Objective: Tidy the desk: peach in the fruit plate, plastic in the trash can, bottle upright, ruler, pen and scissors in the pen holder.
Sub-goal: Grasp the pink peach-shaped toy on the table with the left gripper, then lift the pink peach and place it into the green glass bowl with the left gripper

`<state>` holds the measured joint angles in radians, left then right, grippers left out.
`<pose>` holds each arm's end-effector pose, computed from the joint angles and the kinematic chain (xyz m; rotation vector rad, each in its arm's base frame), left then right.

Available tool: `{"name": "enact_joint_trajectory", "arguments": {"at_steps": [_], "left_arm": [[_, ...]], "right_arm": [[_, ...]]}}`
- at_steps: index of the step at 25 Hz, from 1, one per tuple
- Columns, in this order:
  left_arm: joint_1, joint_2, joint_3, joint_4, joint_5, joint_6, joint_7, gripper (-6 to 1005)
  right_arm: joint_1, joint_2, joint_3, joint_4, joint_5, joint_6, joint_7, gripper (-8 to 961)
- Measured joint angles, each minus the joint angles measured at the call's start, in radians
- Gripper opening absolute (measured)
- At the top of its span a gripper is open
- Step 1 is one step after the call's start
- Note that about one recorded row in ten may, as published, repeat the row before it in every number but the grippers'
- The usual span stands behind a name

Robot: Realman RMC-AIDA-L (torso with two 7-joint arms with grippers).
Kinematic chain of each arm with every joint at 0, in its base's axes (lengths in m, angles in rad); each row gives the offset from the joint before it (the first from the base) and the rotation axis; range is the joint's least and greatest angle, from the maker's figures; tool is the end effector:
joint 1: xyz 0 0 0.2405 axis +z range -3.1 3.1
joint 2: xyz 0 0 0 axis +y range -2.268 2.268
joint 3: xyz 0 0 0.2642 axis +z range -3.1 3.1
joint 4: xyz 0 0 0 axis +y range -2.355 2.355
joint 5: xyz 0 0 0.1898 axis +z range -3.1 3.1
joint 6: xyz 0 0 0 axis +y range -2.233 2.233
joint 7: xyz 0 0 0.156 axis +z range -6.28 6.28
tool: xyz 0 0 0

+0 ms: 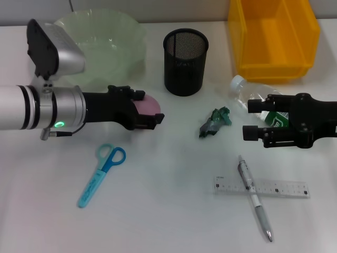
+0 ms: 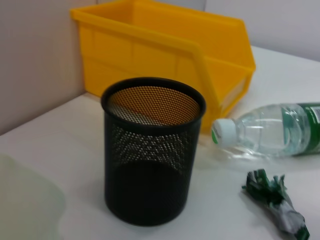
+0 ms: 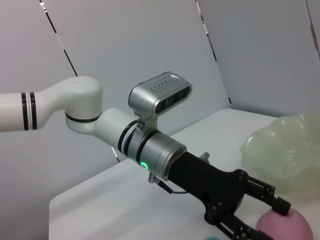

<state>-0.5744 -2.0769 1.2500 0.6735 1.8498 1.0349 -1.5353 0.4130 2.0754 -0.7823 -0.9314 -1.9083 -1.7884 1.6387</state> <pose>-0.2398 0.3609 -0.0695 -2.7009 -0.5679 -0.2721 0.2362 0.2880 0.0186 -2.8329 0.7064 0.7837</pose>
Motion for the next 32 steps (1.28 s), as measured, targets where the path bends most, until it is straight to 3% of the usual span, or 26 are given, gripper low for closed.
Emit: {"name": "enact_joint_trajectory", "arguments": {"at_steps": [4, 15, 20, 26, 28, 32], "left_arm": [[0.0, 0.0, 0.033, 0.0, 0.0, -0.008, 0.013, 796], [0.016, 0.003, 0.034, -0.001, -0.062, -0.034, 0.007, 570], [0.019, 0.002, 0.032, -0.001, -0.062, -0.037, 0.006, 332], [0.019, 0.004, 0.028, 0.003, -0.064, -0.025, 0.002, 138], [0.02, 0.004, 0.026, 0.006, -0.066, -0.018, -0.004, 14], [0.022, 0.006, 0.025, 0.02, -0.073, 0.012, -0.036, 25]], "right_arm": [[0.004, 0.0, 0.0, 0.009, 0.0, 0.001, -0.001, 800], [0.005, 0.0, 0.0, 0.014, 0.0, -0.003, -0.002, 800], [0.004, 0.0, -0.001, 0.015, 0.0, -0.003, -0.002, 800], [0.006, 0.0, -0.002, 0.021, 0.0, -0.003, -0.002, 800], [0.006, 0.0, -0.002, 0.022, 0.0, -0.003, -0.002, 800], [0.006, 0.0, -0.002, 0.022, 0.0, -0.003, -0.002, 799]]}}
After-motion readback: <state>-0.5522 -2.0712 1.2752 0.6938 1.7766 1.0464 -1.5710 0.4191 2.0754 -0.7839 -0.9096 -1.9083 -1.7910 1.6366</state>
